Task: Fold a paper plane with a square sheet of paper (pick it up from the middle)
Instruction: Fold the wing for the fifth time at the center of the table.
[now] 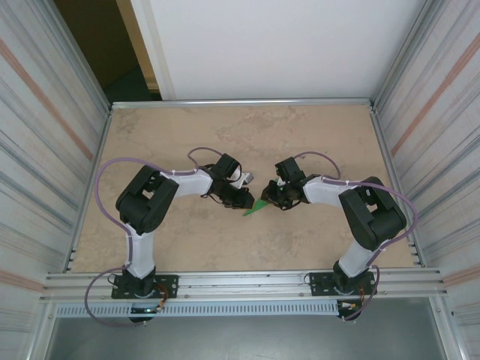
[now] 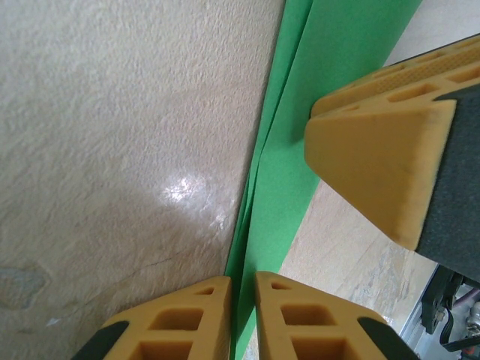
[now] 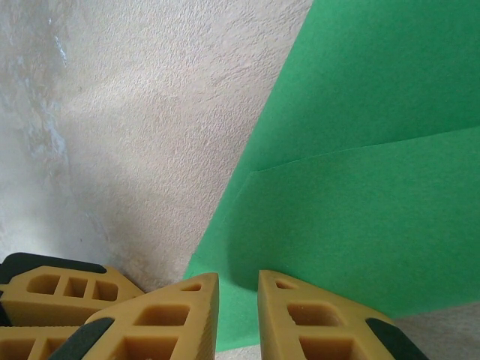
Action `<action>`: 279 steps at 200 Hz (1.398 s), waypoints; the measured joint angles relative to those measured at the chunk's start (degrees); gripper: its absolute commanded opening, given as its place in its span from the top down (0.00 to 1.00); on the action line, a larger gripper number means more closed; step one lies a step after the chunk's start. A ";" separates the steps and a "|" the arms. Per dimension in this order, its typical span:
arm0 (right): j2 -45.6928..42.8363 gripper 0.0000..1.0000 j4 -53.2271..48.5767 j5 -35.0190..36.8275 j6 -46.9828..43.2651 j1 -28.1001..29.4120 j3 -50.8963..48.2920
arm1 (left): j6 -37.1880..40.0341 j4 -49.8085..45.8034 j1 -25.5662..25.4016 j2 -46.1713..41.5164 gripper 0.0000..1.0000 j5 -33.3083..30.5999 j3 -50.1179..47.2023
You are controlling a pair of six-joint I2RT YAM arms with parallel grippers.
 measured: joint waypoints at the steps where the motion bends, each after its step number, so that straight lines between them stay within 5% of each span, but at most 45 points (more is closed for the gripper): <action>1: 0.00 0.80 0.00 0.00 0.00 0.00 0.00 | -0.02 0.00 0.00 0.00 0.83 0.00 0.00; 83: 0.57 0.83 -0.07 -1.38 -1.36 -0.94 0.00 | -2.08 -1.51 0.31 -6.71 0.74 -6.67 -0.72; 170: 1.03 0.87 -0.04 -2.71 -2.86 -1.51 0.02 | -4.09 1.90 -2.54 -4.85 0.92 -3.32 0.81; 279: 1.51 0.89 0.42 -3.15 -2.97 -1.68 0.09 | -3.96 -0.31 -2.78 2.58 0.95 -2.40 6.71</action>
